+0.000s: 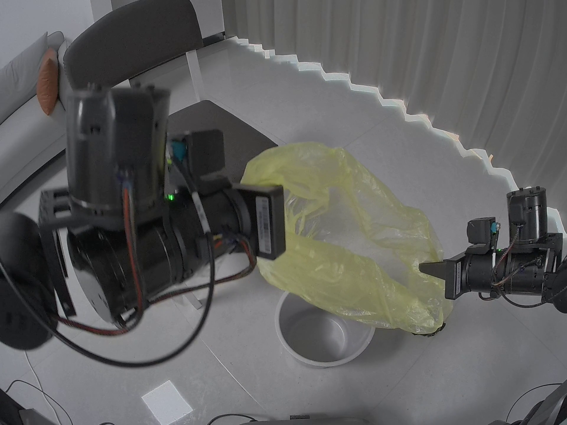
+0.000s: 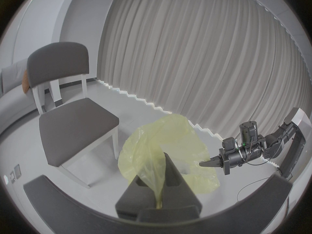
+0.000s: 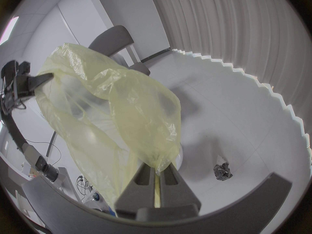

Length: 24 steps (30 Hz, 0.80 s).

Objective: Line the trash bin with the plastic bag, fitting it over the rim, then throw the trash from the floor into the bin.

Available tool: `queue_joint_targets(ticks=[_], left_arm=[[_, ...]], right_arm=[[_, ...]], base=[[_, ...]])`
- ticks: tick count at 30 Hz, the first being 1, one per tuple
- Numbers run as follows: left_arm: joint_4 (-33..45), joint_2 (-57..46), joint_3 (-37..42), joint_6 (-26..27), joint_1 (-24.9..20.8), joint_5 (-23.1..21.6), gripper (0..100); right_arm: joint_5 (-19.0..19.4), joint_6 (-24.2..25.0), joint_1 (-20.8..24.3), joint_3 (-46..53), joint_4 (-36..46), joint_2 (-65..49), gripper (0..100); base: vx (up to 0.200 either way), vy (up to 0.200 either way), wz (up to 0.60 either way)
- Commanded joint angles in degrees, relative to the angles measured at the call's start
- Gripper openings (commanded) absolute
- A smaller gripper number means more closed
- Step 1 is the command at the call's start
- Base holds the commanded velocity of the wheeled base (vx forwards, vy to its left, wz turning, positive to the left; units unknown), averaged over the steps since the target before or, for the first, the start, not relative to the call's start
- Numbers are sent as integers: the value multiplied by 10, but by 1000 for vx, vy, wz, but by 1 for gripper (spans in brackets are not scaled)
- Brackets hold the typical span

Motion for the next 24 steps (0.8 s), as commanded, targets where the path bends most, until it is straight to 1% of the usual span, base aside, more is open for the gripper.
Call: queue_joint_targets(ticks=[1,2,4,5,6,7,10,12,18,21,24], left_arm=[[-149,50,165,-30,24,-17,0],[-151,51,166,-31,24,-18,0],[-185,83,181,-50,29,-31,0],[-185,83,181,-50,29,-31,0],[-208,105,183,-67,33,-35,0],[-215,112,183,-71,33,-37,0],[-236,134,187,-86,35,-62,0],[-239,144,193,-88,38,-76,0],[-250,184,194,-89,59,-84,0],[-279,210,202,-89,71,-97,0],[-305,233,204,-89,85,-109,0]], right_arm=[[-13,1,-18,-13,-1,88,0],[-13,0,-19,-13,-1,90,0],[-13,-3,-31,-15,-1,118,0],[-13,-3,-31,-15,-1,118,0],[-13,-7,-39,-16,-2,132,0],[-13,-8,-43,-16,-4,135,0],[-11,-13,-60,-16,-17,162,0],[-11,-15,-62,-15,-27,186,0],[-9,-22,-66,-16,-76,251,0],[-7,-22,-66,-19,-107,286,0],[-7,-26,-65,-25,-120,308,0]], base=[[0,0,0],[0,0,0],[0,0,0],[0,0,0],[0,0,0],[0,0,0],[0,0,0],[0,0,0],[0,0,0],[0,0,0],[0,0,0]])
